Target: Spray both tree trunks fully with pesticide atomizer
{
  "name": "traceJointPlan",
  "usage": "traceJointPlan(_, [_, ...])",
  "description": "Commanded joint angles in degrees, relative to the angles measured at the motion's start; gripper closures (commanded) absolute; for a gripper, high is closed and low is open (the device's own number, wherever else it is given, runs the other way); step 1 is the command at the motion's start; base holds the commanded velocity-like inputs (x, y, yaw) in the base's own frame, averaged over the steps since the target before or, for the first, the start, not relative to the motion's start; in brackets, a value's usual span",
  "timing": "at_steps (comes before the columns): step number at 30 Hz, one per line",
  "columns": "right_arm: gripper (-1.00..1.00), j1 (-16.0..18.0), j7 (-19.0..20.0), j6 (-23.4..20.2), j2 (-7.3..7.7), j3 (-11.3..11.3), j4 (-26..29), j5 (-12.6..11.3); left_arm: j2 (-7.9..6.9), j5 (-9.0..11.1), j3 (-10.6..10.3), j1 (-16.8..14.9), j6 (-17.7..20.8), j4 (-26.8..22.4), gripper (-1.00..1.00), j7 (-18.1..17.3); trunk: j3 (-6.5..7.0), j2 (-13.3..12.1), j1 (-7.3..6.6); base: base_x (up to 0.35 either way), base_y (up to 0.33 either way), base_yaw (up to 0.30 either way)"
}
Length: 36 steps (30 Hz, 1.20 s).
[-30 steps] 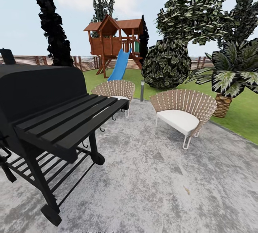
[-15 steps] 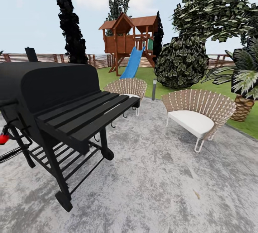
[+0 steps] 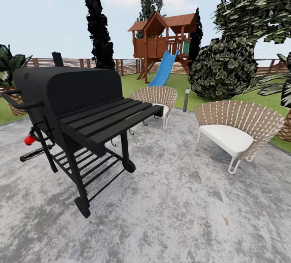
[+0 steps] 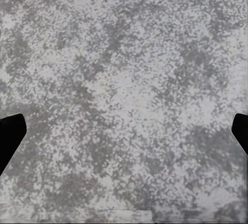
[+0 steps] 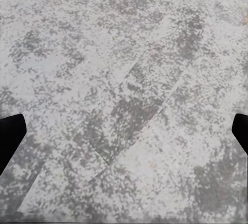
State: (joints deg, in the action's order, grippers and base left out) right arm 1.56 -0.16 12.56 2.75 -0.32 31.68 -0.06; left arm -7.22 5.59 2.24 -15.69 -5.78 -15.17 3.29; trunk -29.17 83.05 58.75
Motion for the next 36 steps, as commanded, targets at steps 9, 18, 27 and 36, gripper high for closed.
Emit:
traceJointPlan(9, [-1.00, 0.02, -0.02, 0.18, -0.09, -0.03, -0.04, 0.03, 0.01, 0.60, -0.04, -0.05, -0.19, 0.05, -1.00, 0.05, -0.58, 0.03, -0.02, -0.167, -0.260, 0.229])
traceJointPlan(18, [-1.00, 0.02, -0.02, 0.24, -0.11, -0.03, -0.04, 0.06, -0.03, 0.77, 0.04, -0.05, -0.19, -0.01, -1.00, 0.03, -1.10, 0.03, -0.02, -0.057, -0.078, 0.230])
traceJointPlan(27, [-1.00, 0.02, -0.02, 0.45, -0.20, -0.03, -0.08, 0.05, -0.07, 1.77, 0.04, -0.04, -0.11, 0.05, -1.00, -0.21, -2.19, 1.63, 0.86, -0.001, -0.001, 0.254])
traceJointPlan(36, [-1.00, 0.02, -0.02, 0.45, -0.20, -0.03, -0.05, 0.06, -0.07, 1.79, 0.04, -0.05, -0.03, 0.05, -1.00, -0.44, -4.15, 5.24, 2.83, 0.000, 0.000, 0.257])
